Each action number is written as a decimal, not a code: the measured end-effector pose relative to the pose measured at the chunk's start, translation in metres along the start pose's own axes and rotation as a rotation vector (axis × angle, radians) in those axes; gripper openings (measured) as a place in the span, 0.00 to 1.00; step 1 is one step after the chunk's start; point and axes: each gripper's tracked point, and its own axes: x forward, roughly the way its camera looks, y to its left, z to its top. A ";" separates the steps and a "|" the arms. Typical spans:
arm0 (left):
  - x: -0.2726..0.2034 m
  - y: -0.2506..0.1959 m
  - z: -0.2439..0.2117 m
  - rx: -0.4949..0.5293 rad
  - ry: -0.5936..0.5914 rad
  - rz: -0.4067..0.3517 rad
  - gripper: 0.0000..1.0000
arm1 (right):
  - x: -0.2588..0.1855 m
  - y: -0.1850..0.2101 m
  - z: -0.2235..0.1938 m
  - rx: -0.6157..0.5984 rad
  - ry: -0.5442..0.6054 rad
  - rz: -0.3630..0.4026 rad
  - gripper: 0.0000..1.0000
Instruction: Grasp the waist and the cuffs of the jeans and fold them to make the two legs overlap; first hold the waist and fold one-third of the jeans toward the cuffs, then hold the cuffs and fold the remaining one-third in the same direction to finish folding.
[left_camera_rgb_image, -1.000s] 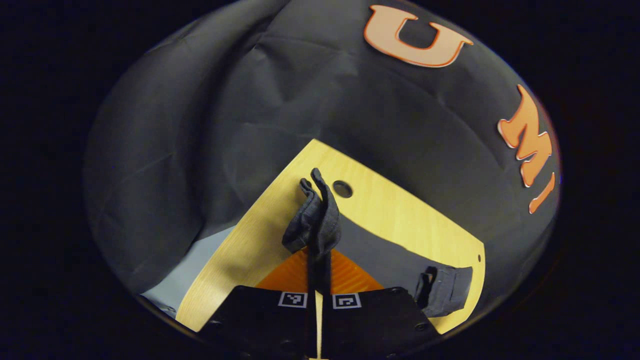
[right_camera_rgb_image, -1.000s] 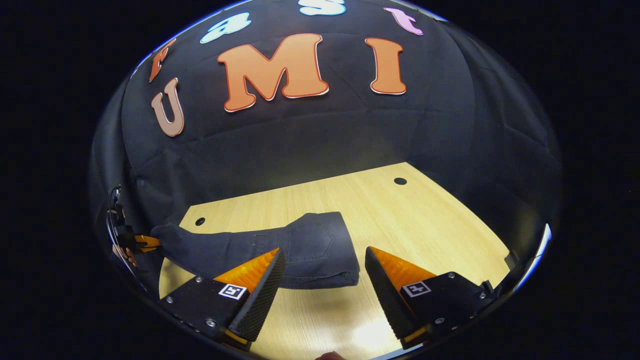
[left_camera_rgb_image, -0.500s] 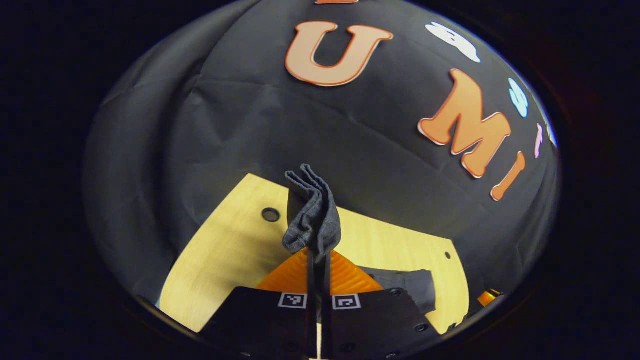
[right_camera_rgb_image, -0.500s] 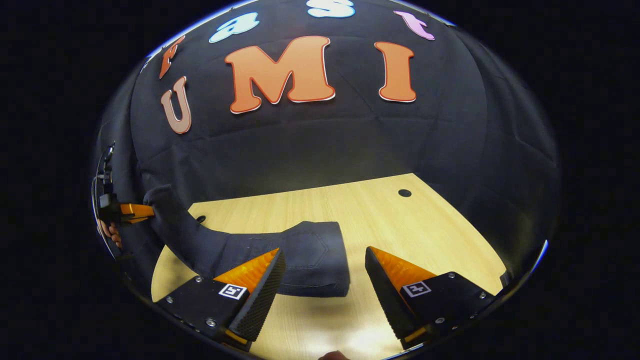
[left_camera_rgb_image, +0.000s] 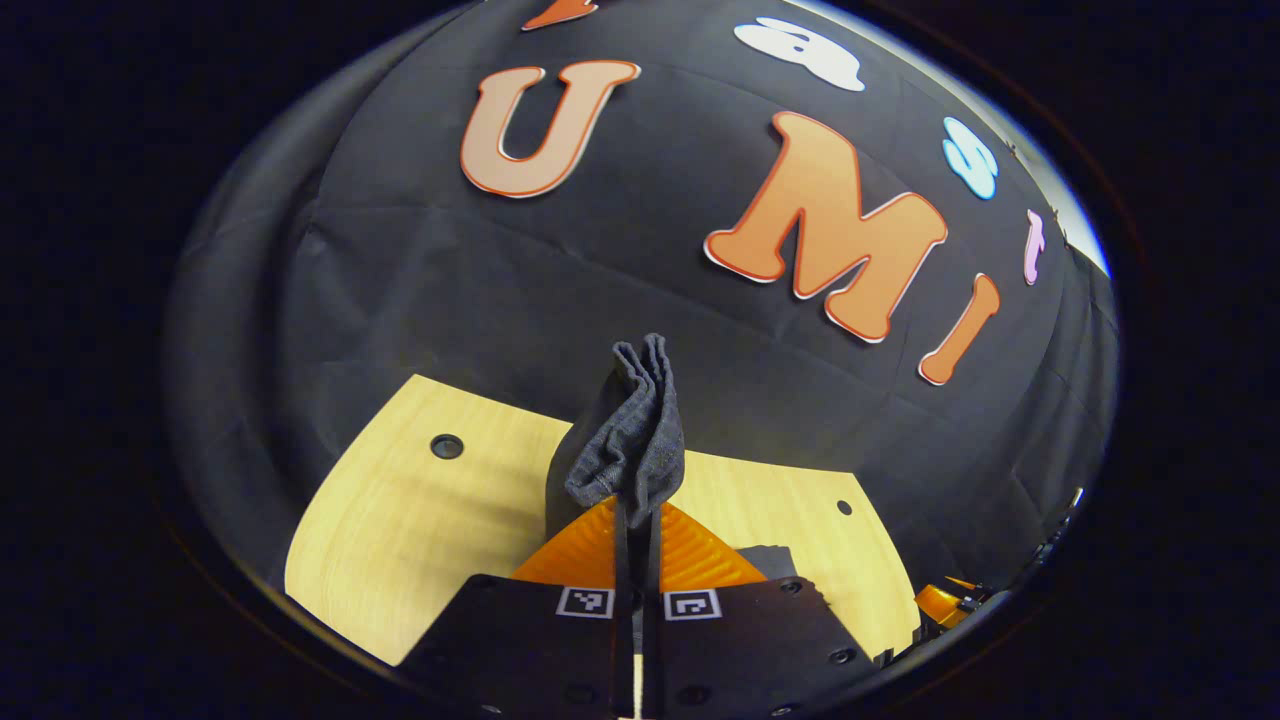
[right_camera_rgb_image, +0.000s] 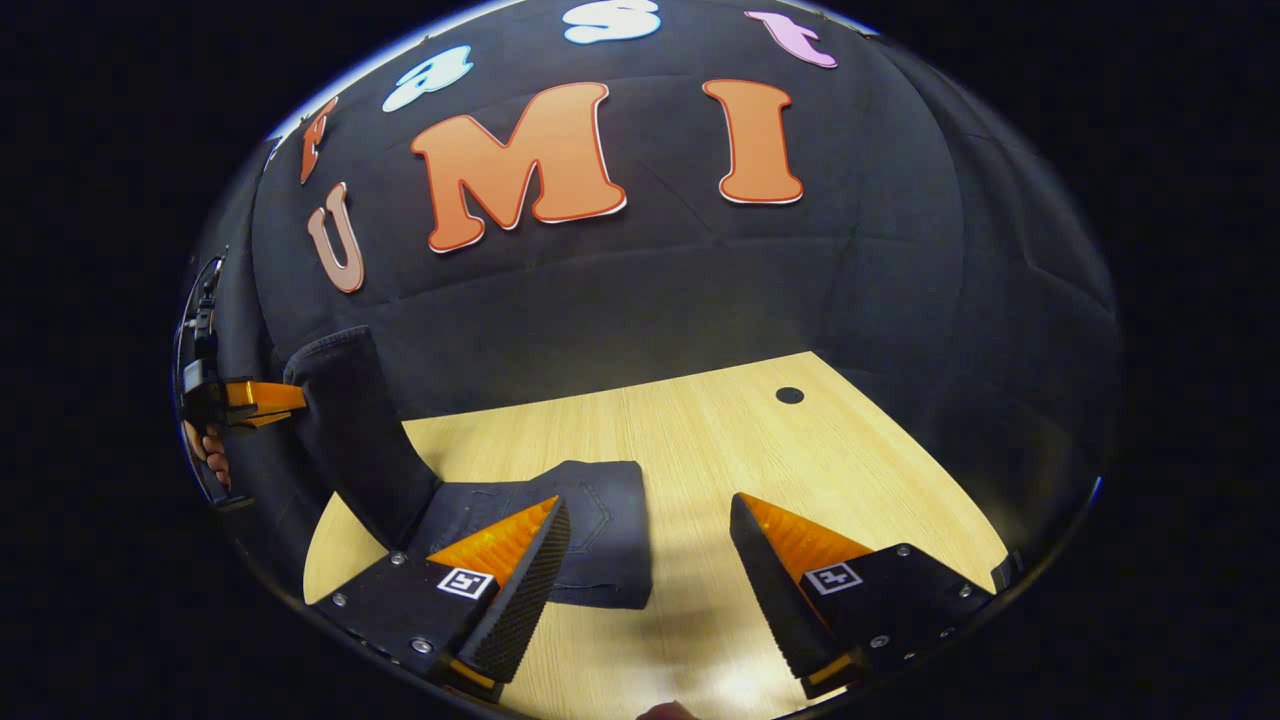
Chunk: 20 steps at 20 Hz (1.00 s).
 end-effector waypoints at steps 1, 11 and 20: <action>0.002 -0.013 -0.004 0.009 0.009 -0.010 0.04 | 0.000 -0.006 0.001 0.006 -0.003 0.001 0.97; 0.039 -0.136 -0.052 0.112 0.108 -0.089 0.04 | 0.002 -0.052 0.007 0.033 -0.005 0.025 0.97; 0.070 -0.212 -0.144 0.240 0.264 -0.131 0.04 | 0.005 -0.091 0.015 0.032 -0.007 0.044 0.98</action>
